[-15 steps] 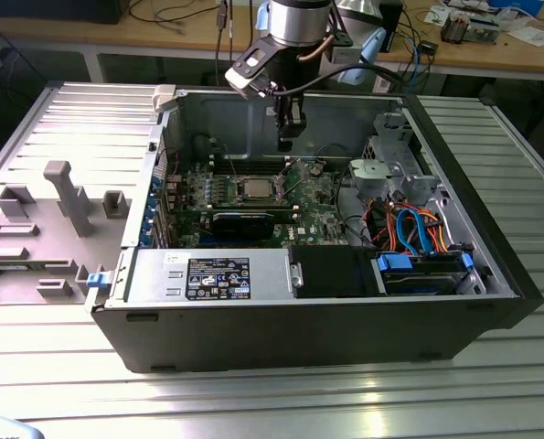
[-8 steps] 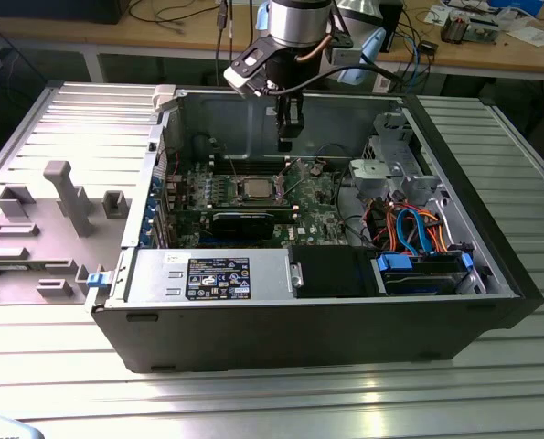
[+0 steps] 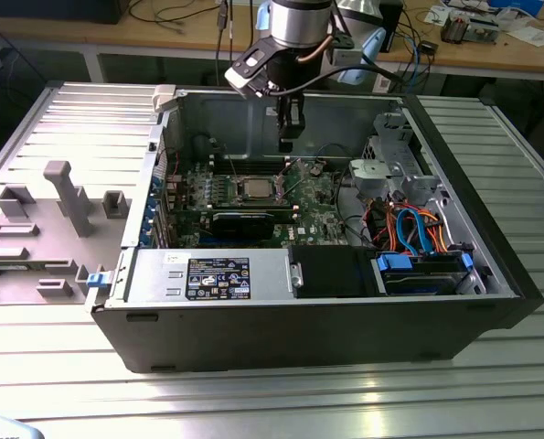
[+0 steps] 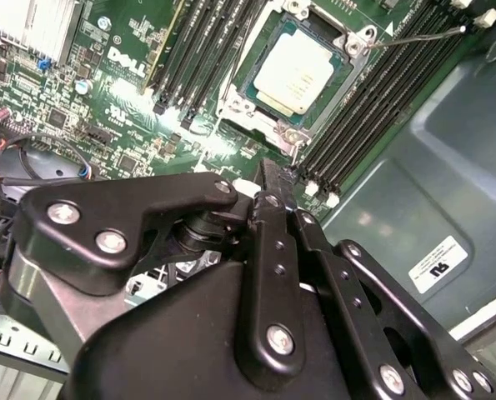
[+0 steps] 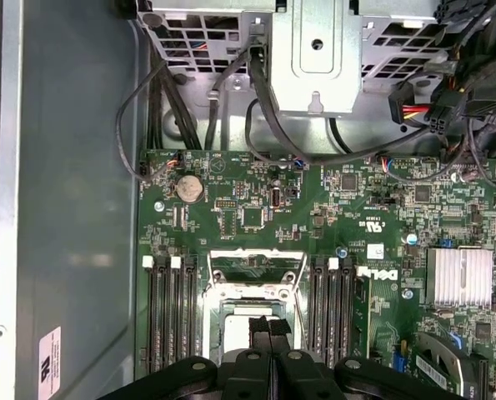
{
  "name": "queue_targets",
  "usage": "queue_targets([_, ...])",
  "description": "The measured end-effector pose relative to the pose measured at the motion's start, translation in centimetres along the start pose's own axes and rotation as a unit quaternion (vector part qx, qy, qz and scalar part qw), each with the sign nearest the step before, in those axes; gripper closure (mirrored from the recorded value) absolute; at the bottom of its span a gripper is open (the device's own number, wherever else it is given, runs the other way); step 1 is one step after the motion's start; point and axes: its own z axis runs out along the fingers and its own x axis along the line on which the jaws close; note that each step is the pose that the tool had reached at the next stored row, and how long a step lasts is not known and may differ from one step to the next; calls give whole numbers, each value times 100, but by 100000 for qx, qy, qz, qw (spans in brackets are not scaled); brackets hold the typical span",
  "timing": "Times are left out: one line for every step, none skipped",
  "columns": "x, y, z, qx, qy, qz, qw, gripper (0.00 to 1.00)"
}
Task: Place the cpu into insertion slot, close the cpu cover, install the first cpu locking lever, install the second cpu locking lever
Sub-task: 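Close the cpu cover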
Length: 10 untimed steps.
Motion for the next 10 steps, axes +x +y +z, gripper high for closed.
queue_targets([0, 4, 1, -3, -38, -1, 100000, 89])
queue_targets([0, 11, 2, 0, -69, 1, 100000, 89])
queue_targets([-1, 19, 3, 4, -89, 1, 100000, 89])
queue_targets([-1, 25, 4, 4, -95, -1, 100000, 89])
queue_targets([-1, 38, 5, 0, -96, -3, 100000, 89])
queue_targets([-1, 48, 6, 2, -98, -4, 100000, 89])
queue_targets([-2, 52, 6, 1, -101, -5, 100000, 89])
queue_targets([-2, 56, 7, 4, -105, -4, 100000, 89])
queue_targets([-2, 61, 8, 2, -102, -1, 100000, 89])
queue_targets([-2, 66, 8, 3, -105, -2, 100000, 89])
